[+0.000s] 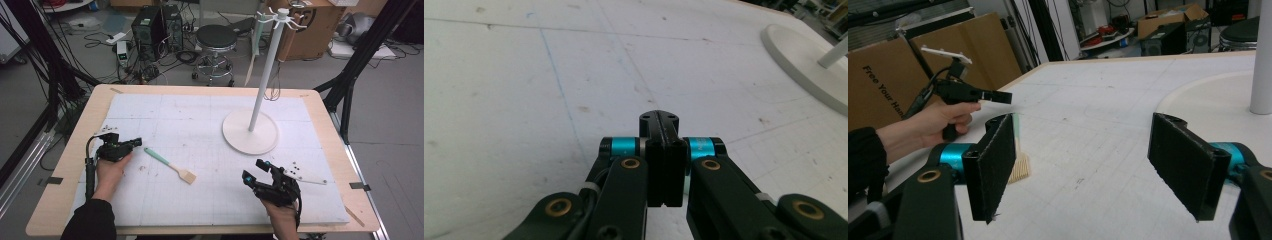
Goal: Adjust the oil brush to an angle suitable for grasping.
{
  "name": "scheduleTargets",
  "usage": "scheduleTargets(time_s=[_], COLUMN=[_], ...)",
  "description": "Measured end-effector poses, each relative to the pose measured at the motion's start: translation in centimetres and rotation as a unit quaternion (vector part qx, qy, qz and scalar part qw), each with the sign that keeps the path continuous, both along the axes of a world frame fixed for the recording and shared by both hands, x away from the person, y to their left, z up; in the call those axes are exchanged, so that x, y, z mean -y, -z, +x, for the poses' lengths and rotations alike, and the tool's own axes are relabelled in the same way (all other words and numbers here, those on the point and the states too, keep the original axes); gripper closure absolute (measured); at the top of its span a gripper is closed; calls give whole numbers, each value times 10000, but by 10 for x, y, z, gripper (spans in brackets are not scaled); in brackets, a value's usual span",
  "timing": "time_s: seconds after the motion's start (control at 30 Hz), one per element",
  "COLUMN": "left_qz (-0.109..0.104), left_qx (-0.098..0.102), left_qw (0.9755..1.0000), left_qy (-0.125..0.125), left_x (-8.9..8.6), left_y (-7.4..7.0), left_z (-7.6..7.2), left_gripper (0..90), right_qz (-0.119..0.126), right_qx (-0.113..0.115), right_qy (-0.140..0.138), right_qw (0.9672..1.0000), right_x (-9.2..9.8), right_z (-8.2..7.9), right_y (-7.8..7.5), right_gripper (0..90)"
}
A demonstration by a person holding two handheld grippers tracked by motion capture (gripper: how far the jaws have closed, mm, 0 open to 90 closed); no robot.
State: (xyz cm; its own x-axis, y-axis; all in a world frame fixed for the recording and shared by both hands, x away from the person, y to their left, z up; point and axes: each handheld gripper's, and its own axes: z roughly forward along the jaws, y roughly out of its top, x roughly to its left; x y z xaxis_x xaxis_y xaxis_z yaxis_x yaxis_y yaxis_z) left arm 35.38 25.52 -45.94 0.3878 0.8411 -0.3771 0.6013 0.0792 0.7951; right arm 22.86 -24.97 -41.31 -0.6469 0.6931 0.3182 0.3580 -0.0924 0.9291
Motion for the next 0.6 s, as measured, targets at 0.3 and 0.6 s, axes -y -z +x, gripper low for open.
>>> scheduleTargets(time_s=[0.3, 0.6], left_qz=[226, 547], left_qx=[-226, -444], left_qw=[9995, 9974], left_qy=[71, 172], left_x=[6, 15], left_y=[0, 1], left_z=[1, 4], left_gripper=[900, 900], right_qz=[43, 66], right_qx=[3, 4], right_qy=[10, -26], right_qw=[10000, 10000], right_x=[2, 0], right_z=[-1, -2], right_y=[0, -1], right_gripper=[264, 266])
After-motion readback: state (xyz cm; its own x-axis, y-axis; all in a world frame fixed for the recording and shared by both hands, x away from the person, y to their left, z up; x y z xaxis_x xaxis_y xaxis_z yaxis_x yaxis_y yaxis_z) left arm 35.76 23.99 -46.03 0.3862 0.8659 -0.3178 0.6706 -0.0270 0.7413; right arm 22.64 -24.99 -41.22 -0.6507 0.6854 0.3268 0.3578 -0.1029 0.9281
